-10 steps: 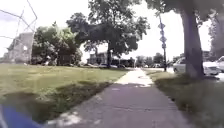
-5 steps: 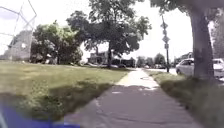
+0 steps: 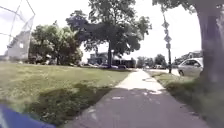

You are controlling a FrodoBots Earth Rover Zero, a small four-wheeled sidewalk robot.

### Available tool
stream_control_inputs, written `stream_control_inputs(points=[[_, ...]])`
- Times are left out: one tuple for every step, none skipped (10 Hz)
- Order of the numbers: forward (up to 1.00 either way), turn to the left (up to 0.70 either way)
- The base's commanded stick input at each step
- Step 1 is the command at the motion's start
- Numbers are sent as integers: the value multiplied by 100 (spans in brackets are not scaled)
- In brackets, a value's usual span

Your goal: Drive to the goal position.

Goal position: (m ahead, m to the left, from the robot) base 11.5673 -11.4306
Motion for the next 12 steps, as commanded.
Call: stream_control_inputs(points=[[70,0],[70,0],[70,0],[70,0],[70,0],[70,0],[70,-20],[70,-35],[70,-35],[70,-35],[70,-28],[70,-7]])
